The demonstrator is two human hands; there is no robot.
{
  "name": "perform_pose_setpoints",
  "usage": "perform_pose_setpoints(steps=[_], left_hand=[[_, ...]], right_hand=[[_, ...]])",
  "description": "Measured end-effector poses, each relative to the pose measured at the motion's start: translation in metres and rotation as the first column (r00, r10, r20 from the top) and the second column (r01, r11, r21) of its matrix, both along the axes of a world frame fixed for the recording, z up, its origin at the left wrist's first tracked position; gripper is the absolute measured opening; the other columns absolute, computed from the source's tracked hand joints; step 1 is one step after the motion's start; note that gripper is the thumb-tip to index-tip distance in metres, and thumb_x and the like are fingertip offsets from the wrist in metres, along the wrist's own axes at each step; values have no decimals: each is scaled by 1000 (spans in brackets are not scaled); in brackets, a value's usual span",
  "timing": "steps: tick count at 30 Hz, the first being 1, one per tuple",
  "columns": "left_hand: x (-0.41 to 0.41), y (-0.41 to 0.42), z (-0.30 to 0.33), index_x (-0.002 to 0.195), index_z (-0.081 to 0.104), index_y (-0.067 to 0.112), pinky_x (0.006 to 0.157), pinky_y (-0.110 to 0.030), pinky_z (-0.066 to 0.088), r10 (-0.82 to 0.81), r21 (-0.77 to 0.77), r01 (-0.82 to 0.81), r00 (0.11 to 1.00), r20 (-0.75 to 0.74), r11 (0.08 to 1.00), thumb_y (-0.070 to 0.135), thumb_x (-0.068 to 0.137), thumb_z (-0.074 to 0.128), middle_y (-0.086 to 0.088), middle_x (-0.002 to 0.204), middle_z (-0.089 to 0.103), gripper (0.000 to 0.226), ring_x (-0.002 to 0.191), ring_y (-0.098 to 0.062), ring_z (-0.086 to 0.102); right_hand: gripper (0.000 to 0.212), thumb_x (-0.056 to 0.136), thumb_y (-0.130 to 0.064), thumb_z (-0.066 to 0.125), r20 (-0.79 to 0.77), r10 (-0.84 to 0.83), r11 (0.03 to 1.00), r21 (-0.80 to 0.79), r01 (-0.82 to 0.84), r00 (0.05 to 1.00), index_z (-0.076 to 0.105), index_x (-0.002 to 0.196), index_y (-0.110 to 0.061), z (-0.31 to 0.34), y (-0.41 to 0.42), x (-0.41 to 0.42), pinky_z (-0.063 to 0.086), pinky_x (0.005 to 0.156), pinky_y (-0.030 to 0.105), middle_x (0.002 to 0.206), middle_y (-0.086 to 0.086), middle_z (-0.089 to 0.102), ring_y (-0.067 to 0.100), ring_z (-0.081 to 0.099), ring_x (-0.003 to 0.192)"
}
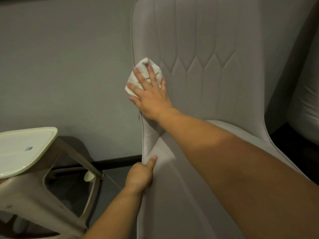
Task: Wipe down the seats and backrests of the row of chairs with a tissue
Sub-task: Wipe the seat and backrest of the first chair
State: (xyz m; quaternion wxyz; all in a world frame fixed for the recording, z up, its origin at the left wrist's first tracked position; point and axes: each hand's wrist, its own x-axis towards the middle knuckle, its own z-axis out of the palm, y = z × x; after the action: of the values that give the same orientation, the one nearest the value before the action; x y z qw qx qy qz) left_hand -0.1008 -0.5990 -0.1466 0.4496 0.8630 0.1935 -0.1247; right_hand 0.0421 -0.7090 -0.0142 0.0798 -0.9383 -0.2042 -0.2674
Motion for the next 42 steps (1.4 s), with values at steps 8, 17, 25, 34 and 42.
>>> perform_pose_setpoints(steps=[8,17,25,34,42], left_hand=[[-15,1,7,129,56,16,89,-42,52,2,-199,-6,1000,-18,980,69,78,62,-4,117,63,74,98,-24,63],[-36,9,-1,125,59,17,85,-47,56,-60,-551,21,997,-53,835,52,61,87,-9,107,72,78,93,-28,71],[-41,12,-6,121,61,12,85,-49,56,-59,-584,-8,994,-96,812,50,53,92,-12,104,73,83,92,-32,71],[-7,-2,16,145,41,19,98,-43,47,70,-91,-59,990,123,994,65,64,77,-7,136,56,100,118,-29,57],[30,-34,14,150,12,25,92,-45,46,-24,228,-13,987,160,974,71,66,69,-8,141,46,112,123,-33,49]], right_hand=[[48,104,-52,27,-15,178,938,-298,-175,984,38,149,-42,-48,-33,-27,-4,116,67,168,-4,0,34,-18,151],[50,105,-51,33,-10,440,735,-571,-366,898,30,153,-41,-99,-57,-46,5,116,68,167,1,11,36,-8,153],[55,103,-61,26,166,399,769,-597,-230,902,21,156,-44,-67,-63,-21,-7,116,67,167,-1,11,40,1,152],[60,100,-65,23,150,230,929,-327,-171,962,16,156,-44,-35,-50,4,5,116,69,168,-1,4,40,-7,152],[58,97,-60,35,138,214,960,-213,-182,967,28,153,-43,-42,-34,9,5,115,71,168,2,1,44,-11,150]])
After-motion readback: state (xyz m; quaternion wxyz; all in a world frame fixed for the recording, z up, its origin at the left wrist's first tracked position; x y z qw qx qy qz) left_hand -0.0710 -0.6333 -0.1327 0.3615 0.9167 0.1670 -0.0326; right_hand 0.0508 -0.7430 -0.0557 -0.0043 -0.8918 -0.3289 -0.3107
